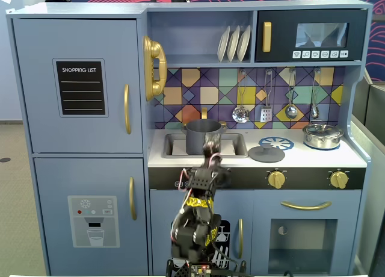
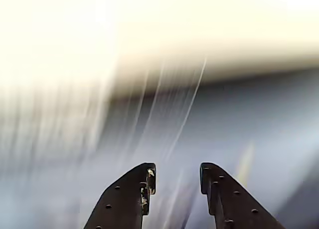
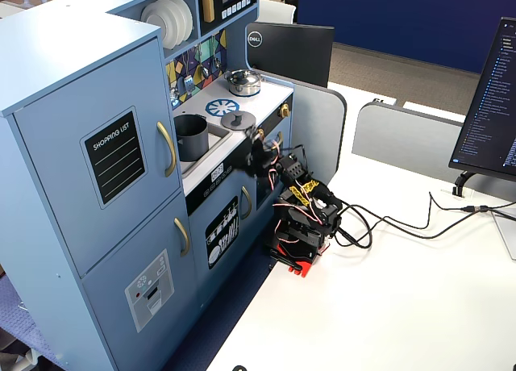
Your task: Pick up the lid from the counter and put it on the gray recipient
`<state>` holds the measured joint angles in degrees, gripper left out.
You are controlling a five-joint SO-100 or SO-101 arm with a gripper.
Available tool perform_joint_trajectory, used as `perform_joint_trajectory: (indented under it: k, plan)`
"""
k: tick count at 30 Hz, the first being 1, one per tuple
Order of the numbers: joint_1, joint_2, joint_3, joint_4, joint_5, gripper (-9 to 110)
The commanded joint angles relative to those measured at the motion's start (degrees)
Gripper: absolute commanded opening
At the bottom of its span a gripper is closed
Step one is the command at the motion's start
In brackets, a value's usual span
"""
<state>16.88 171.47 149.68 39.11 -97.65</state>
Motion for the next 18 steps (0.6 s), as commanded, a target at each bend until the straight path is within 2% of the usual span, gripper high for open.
perform_joint_trajectory:
  k: [1,5,10,18]
  plan:
    - [7.2,-6.6,-6.4,-21.2,-0.4,0]
    - [13.3,-12.2,-5.7,-36.9,1.2,9]
    - [17.2,-17.8,-5.6,-39.5,2.5,14]
    - [17.7,-33.4,-10.2,-53.0,5.9,18]
